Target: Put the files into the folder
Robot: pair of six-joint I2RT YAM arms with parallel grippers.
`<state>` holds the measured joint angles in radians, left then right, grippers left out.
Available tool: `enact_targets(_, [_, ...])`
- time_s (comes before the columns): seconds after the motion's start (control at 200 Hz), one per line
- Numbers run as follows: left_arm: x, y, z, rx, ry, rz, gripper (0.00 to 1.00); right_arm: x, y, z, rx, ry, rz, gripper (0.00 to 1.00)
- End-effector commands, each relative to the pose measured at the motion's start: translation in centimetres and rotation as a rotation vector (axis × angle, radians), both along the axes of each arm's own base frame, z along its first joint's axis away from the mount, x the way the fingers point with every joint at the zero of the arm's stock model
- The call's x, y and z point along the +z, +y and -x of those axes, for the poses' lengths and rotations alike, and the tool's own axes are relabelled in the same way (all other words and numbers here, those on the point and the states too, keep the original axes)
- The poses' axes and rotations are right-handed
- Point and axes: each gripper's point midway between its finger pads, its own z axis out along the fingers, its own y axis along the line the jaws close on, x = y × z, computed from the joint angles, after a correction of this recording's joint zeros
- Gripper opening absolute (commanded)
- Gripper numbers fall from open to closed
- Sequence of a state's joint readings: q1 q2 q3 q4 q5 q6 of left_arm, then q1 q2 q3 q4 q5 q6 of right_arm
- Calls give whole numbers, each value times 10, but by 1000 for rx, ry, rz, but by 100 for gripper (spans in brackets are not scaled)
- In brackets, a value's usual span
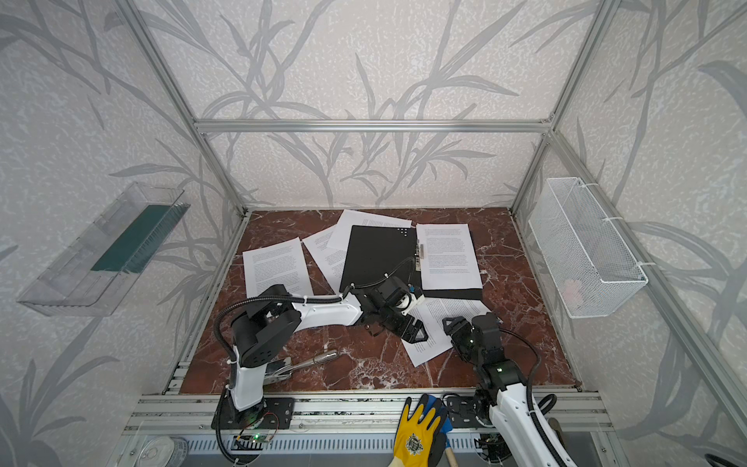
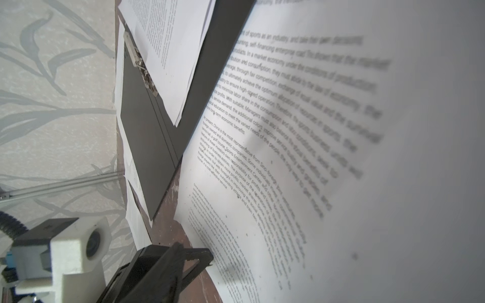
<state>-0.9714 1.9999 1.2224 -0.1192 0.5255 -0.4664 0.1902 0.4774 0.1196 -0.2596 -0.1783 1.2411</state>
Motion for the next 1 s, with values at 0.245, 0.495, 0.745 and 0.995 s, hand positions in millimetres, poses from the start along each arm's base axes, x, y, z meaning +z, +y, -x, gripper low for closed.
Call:
enact_targets(0.245, [-76, 60, 43, 2, 164, -295, 86, -20, -19, 18, -150, 100, 6, 15])
enact_targets(0.495, [-30, 47, 46, -31, 117, -125, 88, 4, -21, 14, -76, 48, 103, 0])
enact_targets(0.745, [54, 50, 39, -21, -110, 121, 97, 51, -15, 10, 52, -40, 195, 0])
enact_targets(0.995, [125, 99, 13, 178, -485, 263, 99, 113, -12, 0, 160, -169, 308, 0])
